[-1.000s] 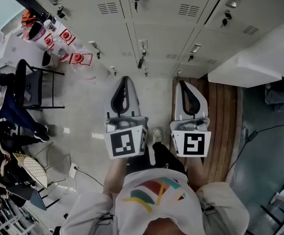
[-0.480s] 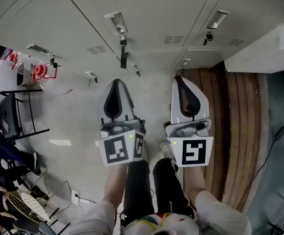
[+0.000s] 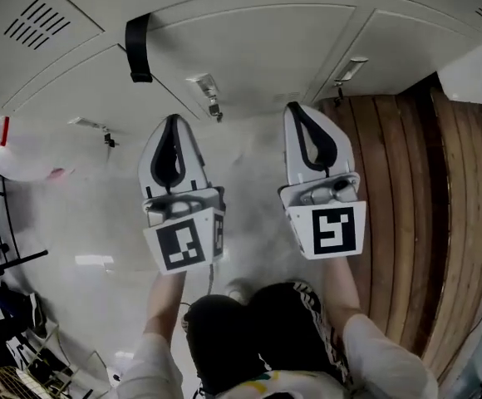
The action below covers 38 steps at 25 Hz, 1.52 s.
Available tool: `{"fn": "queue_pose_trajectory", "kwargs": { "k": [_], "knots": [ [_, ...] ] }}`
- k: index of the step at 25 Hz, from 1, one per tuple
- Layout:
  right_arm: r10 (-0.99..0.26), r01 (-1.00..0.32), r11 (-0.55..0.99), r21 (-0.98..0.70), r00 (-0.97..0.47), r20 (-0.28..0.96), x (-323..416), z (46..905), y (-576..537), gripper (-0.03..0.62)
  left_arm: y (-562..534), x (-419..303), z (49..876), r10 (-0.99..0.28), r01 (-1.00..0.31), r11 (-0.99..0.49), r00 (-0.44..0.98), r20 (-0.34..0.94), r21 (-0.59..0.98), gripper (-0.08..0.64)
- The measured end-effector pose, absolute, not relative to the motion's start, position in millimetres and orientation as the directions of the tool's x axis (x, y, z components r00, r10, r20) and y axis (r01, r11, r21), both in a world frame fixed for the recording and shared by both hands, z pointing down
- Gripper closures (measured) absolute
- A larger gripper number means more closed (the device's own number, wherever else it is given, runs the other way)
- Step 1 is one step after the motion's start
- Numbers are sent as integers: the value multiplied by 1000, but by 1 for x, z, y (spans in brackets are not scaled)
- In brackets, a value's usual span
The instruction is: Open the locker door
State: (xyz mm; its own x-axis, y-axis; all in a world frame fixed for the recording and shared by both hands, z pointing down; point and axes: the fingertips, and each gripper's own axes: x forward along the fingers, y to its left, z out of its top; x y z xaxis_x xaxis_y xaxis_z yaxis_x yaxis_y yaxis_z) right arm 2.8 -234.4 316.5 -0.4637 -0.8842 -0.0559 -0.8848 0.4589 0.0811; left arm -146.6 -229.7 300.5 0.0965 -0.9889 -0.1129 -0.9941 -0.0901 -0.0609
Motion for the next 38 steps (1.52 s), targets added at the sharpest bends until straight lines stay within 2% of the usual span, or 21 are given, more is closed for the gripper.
{"fn": "queue_pose_trajectory", "kwargs": {
  "k": [5, 8, 12, 14, 22, 30, 32, 35, 38],
  "knots": [
    [-856, -856, 515, 57, -517, -27, -14, 379, -241, 588, -236, -153, 348, -988, -993, -90, 99, -119, -74, 541],
    [-831, -830, 554, 66, -556, -11, -24, 399, -231, 588, -232, -150, 378, -994, -993, -76, 83, -75, -89, 541],
    [-822, -823, 563, 73, -567, -49, -30, 409, -220, 588, -224, -144, 387, -989, -997, -57, 64, -135, -52, 541],
    [-833, -836, 545, 72, -549, -66, -26, 416, -213, 588, -217, -140, 395, -991, -998, -55, 58, -123, -30, 541],
    [-825, -832, 550, 67, -554, -110, -33, 417, -195, 588, -191, -144, 414, -999, -999, -31, 30, -32, 13, 541],
    [-766, -778, 619, 110, -629, -134, -58, 393, -207, 583, -188, -157, 398, -998, -999, -17, 14, -64, 43, 541],
    [-739, -748, 652, 125, -664, -115, -72, 393, -214, 556, -188, -162, 396, -998, -999, -8, 4, -69, 54, 541],
    [-721, -721, 677, 144, -690, -66, -94, 398, -230, 465, -190, -167, 398, -999, -997, 3, -7, -54, 73, 541],
    [-744, -739, 659, 138, -668, -23, -111, 403, -250, 440, -191, -174, 402, -999, -996, 14, -18, -39, 88, 541]
  ]
}}
